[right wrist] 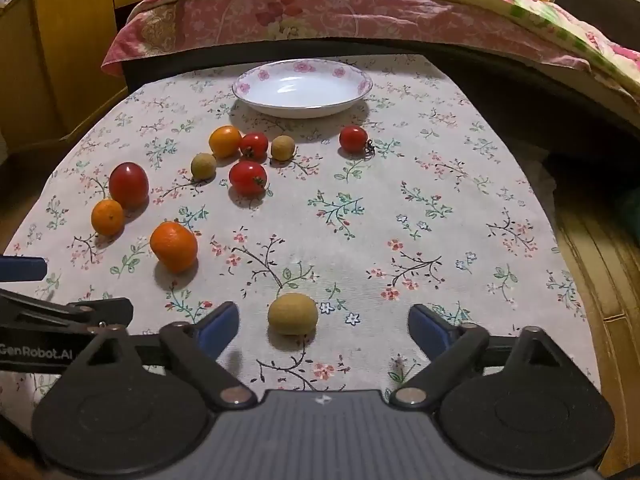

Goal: Organize fruits
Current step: 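Grasp the tan round fruit with the right tool while the left tool grasps the orange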

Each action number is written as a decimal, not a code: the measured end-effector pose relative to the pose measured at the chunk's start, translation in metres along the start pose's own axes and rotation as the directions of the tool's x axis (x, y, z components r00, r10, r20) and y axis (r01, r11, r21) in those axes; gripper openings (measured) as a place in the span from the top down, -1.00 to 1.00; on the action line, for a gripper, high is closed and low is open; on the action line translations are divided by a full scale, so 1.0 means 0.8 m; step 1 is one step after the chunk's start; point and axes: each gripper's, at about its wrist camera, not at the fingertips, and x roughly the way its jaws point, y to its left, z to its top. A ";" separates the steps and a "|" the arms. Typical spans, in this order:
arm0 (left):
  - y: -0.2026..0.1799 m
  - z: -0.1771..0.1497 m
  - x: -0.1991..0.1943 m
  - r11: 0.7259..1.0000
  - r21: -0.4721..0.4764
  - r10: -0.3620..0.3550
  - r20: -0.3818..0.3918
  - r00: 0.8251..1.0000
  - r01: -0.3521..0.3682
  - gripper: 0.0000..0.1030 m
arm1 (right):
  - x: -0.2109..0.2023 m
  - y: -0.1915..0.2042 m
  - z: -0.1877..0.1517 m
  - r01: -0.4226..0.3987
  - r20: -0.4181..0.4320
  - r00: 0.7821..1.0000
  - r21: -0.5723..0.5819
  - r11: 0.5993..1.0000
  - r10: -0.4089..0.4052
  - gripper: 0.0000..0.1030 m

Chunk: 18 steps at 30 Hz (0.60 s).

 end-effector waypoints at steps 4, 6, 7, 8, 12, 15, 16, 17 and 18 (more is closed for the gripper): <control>-0.002 0.001 0.003 1.000 0.000 0.002 0.001 1.000 -0.002 -1.00 | 0.009 0.003 -0.001 -0.015 -0.024 1.000 -0.017 1.000 0.014 -0.36; -0.004 0.001 0.002 1.000 -0.005 -0.005 -0.002 1.000 0.005 -1.00 | 0.013 0.004 -0.002 -0.017 -0.028 0.999 -0.025 1.000 0.016 -0.14; -0.001 0.001 0.004 1.000 -0.005 -0.007 -0.002 1.000 0.007 -1.00 | 0.016 0.004 -0.001 -0.015 -0.033 0.999 -0.028 0.999 0.014 -0.05; -0.002 0.001 0.005 1.000 -0.008 -0.011 -0.004 1.000 0.011 -1.00 | 0.018 0.004 -0.001 -0.015 -0.039 0.999 -0.030 0.999 0.014 -0.04; 0.000 0.000 0.010 1.000 -0.013 -0.029 -0.005 1.000 0.029 -1.00 | 0.023 0.005 0.000 -0.037 -0.046 0.998 -0.033 0.999 0.035 0.06; -0.001 -0.001 0.012 0.999 -0.012 -0.039 -0.007 0.999 0.039 -1.00 | 0.024 0.007 0.002 -0.047 -0.046 0.998 -0.042 0.998 0.045 0.13; -0.001 -0.002 0.013 0.999 -0.003 -0.036 -0.001 0.999 0.036 -1.00 | 0.025 0.007 0.002 -0.051 -0.047 0.998 -0.042 0.998 0.049 0.16; -0.001 -0.003 0.013 0.999 0.000 -0.040 0.004 0.999 0.040 -1.00 | 0.025 0.007 0.003 -0.059 -0.050 0.997 -0.042 0.997 0.057 0.23; -0.002 -0.003 0.013 0.999 0.000 -0.050 0.010 0.999 0.050 -1.00 | 0.025 0.006 0.004 -0.072 -0.053 0.996 -0.038 0.997 0.070 0.26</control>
